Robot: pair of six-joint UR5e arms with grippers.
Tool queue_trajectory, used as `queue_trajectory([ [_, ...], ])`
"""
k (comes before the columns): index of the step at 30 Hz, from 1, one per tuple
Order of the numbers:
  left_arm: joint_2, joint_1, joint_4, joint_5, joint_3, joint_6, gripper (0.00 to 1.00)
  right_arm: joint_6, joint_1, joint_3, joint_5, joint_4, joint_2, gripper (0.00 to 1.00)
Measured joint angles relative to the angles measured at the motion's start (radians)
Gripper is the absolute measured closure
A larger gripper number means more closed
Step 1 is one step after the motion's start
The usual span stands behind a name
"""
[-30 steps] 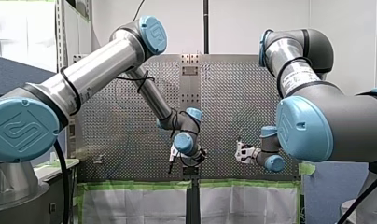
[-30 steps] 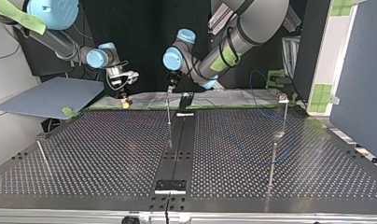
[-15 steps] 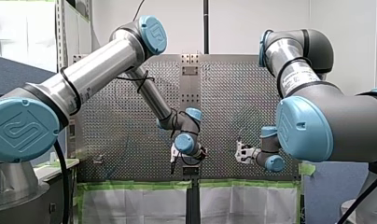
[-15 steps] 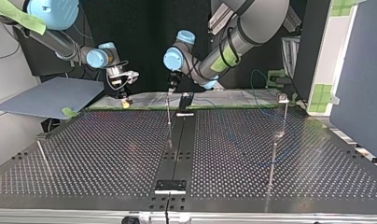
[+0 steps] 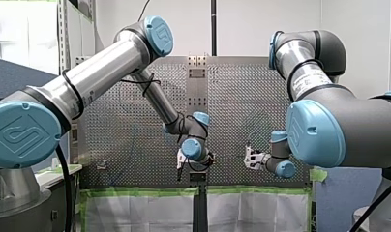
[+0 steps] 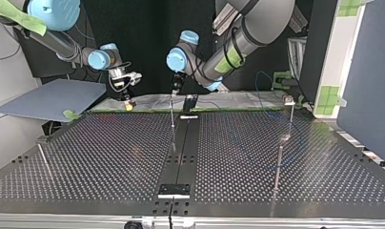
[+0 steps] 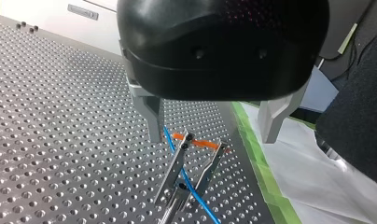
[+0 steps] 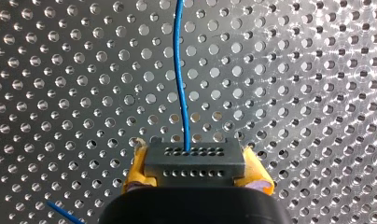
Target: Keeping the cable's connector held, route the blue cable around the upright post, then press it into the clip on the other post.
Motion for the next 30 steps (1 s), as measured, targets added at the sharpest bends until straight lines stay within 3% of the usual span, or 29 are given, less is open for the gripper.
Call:
queue_trajectory([
  [4, 0.000, -0.001, -0.013, -0.003, 0.000, -0.012, 0.00, 0.001, 0.000, 0.000, 0.000, 0.002, 0.000, 1.00],
  [11, 0.014, -0.005, -0.025, -0.047, -0.021, -0.017, 0.00, 0.004, -0.002, 0.000, 0.000, 0.003, 0.000, 1.00],
  [19, 0.074, -0.015, 0.030, -0.065, -0.082, -0.034, 0.00, 0.005, -0.002, 0.000, 0.000, 0.002, 0.000, 1.00],
  [30, 0.166, -0.025, 0.122, -0.061, -0.175, -0.120, 0.00, 0.006, -0.003, 0.000, 0.006, 0.003, 0.000, 1.00],
])
